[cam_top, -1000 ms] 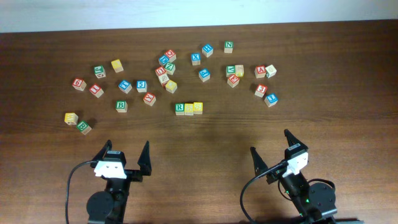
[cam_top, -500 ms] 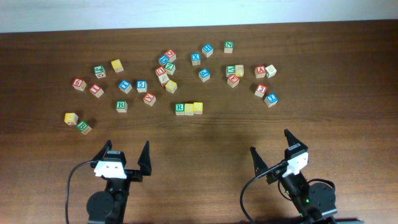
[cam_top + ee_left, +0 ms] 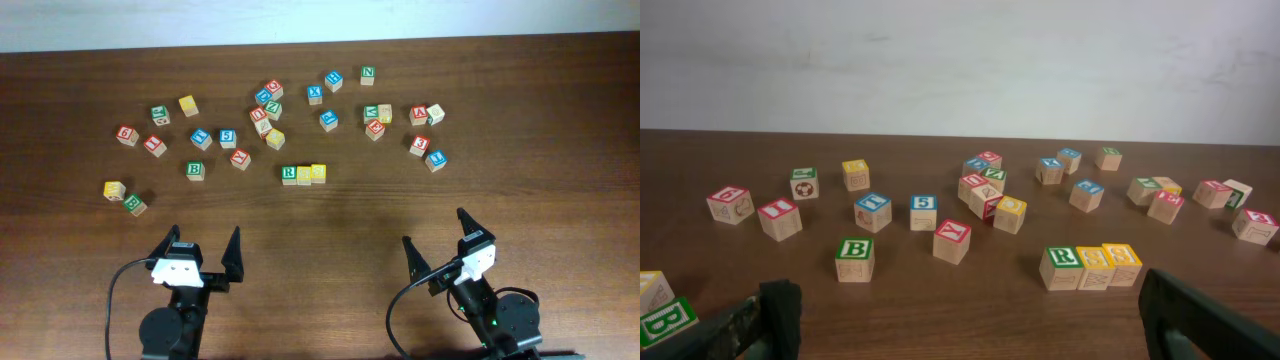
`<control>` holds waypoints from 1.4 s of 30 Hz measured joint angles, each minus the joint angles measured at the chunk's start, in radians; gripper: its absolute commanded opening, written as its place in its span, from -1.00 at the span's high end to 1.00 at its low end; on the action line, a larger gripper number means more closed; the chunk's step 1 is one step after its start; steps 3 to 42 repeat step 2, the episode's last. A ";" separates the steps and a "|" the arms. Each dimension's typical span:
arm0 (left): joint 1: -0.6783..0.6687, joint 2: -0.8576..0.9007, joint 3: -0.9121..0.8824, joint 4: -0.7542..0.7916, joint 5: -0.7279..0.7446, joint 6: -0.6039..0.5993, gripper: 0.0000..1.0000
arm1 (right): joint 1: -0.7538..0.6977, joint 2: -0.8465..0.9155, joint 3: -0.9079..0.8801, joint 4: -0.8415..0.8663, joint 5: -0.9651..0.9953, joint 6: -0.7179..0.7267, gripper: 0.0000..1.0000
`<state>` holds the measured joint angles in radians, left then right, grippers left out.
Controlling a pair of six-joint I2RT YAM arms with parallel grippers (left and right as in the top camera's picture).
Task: Spell out RSS
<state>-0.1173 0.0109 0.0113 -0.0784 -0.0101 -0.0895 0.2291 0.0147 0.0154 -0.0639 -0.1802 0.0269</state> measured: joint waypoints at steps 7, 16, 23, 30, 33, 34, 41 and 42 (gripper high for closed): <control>0.000 0.000 0.000 0.000 0.000 0.000 -0.98 | 0.000 0.000 0.000 0.000 0.000 0.000 -0.96; 0.000 0.000 0.000 0.000 0.000 0.000 -0.98 | 0.000 0.000 0.000 0.000 0.000 0.000 -0.96; 0.000 0.000 0.000 0.000 0.000 0.000 -0.98 | 0.000 0.000 0.000 0.000 0.000 0.000 -0.96; 0.000 0.000 0.000 0.000 0.000 0.000 -0.98 | 0.000 0.000 0.000 0.000 0.000 0.000 -0.96; 0.000 0.000 0.000 0.000 0.000 0.000 -0.98 | 0.000 0.000 0.000 0.000 0.000 0.000 -0.96; 0.000 0.000 0.000 0.000 0.000 0.000 -0.98 | 0.000 0.000 0.000 0.000 0.000 0.000 -0.96; 0.000 0.000 0.000 0.000 0.000 0.000 -0.98 | 0.000 0.000 0.000 0.000 0.000 0.000 -0.96; 0.000 0.000 0.000 0.000 0.000 0.000 -0.98 | 0.000 0.000 0.000 0.000 0.000 0.000 -0.96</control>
